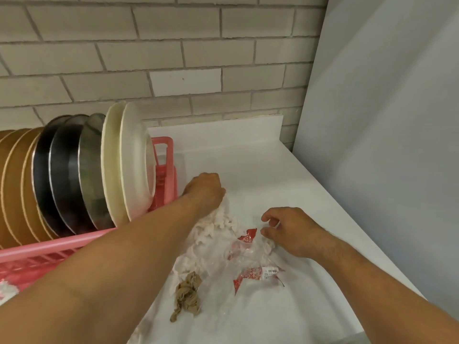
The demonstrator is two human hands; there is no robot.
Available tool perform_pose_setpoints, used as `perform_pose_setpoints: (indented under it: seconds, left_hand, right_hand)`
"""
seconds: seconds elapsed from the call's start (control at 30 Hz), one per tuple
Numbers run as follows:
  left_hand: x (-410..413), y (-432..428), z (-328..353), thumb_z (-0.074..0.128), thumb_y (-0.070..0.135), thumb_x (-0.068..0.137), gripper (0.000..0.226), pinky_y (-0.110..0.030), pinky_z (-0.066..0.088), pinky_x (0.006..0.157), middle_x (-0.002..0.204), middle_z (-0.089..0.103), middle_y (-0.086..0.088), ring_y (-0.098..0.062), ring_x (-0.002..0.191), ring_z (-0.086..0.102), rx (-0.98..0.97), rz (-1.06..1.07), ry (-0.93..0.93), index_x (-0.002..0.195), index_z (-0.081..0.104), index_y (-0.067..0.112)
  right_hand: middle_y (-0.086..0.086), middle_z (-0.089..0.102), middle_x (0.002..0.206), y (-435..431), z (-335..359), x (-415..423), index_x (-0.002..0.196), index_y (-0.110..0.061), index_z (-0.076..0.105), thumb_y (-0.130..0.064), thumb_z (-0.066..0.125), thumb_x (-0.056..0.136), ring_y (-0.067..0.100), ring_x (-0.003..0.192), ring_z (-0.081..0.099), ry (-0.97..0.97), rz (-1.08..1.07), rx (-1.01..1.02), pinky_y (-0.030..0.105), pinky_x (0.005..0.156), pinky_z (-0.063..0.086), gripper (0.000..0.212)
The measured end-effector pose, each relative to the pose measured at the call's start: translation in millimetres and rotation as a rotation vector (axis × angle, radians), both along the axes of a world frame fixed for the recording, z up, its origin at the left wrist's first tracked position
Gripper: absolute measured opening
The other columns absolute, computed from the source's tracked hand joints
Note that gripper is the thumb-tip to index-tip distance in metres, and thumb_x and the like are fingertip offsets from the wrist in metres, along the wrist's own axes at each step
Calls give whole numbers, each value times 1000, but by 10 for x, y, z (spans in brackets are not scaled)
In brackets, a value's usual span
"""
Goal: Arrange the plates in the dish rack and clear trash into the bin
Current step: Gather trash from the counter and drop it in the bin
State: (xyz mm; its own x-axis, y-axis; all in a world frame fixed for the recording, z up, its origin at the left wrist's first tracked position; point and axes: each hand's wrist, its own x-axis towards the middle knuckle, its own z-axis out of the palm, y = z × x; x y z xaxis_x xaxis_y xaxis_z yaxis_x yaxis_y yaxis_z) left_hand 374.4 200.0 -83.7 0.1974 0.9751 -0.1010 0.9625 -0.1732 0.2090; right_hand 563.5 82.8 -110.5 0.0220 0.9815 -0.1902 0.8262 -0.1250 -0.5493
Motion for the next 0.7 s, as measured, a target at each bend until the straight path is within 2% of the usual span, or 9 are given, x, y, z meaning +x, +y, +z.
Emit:
perform_pose_setpoints:
  seconds: [0.1, 0.13, 0.23, 0.3, 0.37, 0.47, 0.57, 0.63, 0.7]
  left_hand:
    - [114, 115, -83, 52, 12, 90, 18, -34, 51, 65, 107, 62, -10, -29, 89, 63, -96, 5, 133, 106, 59, 7]
    - [139, 137, -116, 52, 5, 87, 21, -34, 51, 64, 108, 62, -10, -29, 90, 63, -105, -3, 164, 106, 60, 7]
    - [187, 268, -194, 47, 3, 88, 34, -34, 52, 77, 120, 56, -8, -28, 103, 59, -75, -26, 43, 118, 57, 14]
    - [214, 294, -125, 42, 5, 90, 41, -30, 48, 86, 124, 51, -10, -28, 108, 55, -28, -58, -77, 126, 54, 20]
    - [247, 283, 13, 39, 7, 92, 37, -29, 47, 86, 121, 54, -13, -27, 106, 55, 22, -98, -153, 120, 60, 16]
    - [237, 151, 227, 36, 11, 92, 32, -29, 49, 73, 102, 63, -11, -27, 91, 60, 32, -104, -366, 99, 66, 7]
    - [135, -26, 347, 38, 11, 89, 27, -23, 44, 55, 80, 61, -1, -20, 69, 60, 22, -99, -540, 81, 64, 13]
    - [49, -156, 384, 40, 10, 89, 27, -17, 39, 45, 73, 61, 3, -14, 58, 54, 21, -125, -624, 77, 62, 18]
    - [-47, -281, 423, 40, 8, 89, 27, -16, 35, 42, 73, 60, 5, -12, 56, 48, -3, -167, -674, 76, 60, 22]
  right_hand:
    - [-12, 55, 100, -74, -24, 60, 105, -33, 57, -51, 62, 83, 8, 89, 56, -52, -41, -24, 23, 77, 45, 29]
    - [-14, 53, 99, -103, -30, 71, 104, -34, 55, -58, 62, 80, 8, 88, 56, -67, -43, -46, 23, 76, 45, 35]
    - [-17, 49, 96, -165, -60, 79, 109, -37, 53, -64, 61, 76, 9, 88, 55, -119, 14, -77, 24, 75, 45, 43]
    - [-14, 52, 96, -175, -92, 56, 107, -36, 56, -51, 59, 84, 10, 88, 54, -139, 63, -43, 24, 75, 45, 27]
    - [-10, 54, 93, -166, -109, 41, 95, -33, 56, -35, 51, 91, 11, 85, 54, -159, 106, 7, 22, 70, 42, 7]
    - [-6, 52, 91, -116, -126, 53, 89, -26, 47, -22, 41, 94, 14, 79, 51, -167, 98, 27, 19, 58, 34, 9]
    - [-2, 55, 90, -32, -96, 99, 93, -20, 48, -15, 38, 93, 15, 73, 52, -68, 8, 43, 23, 57, 39, 11]
    - [-3, 55, 84, 9, -60, 113, 91, -21, 52, -11, 37, 92, 13, 68, 52, 5, -25, 93, 23, 57, 40, 17]
    - [-5, 56, 80, 32, -18, 110, 83, -22, 57, -7, 37, 92, 13, 68, 55, 109, -58, 148, 24, 60, 45, 26]
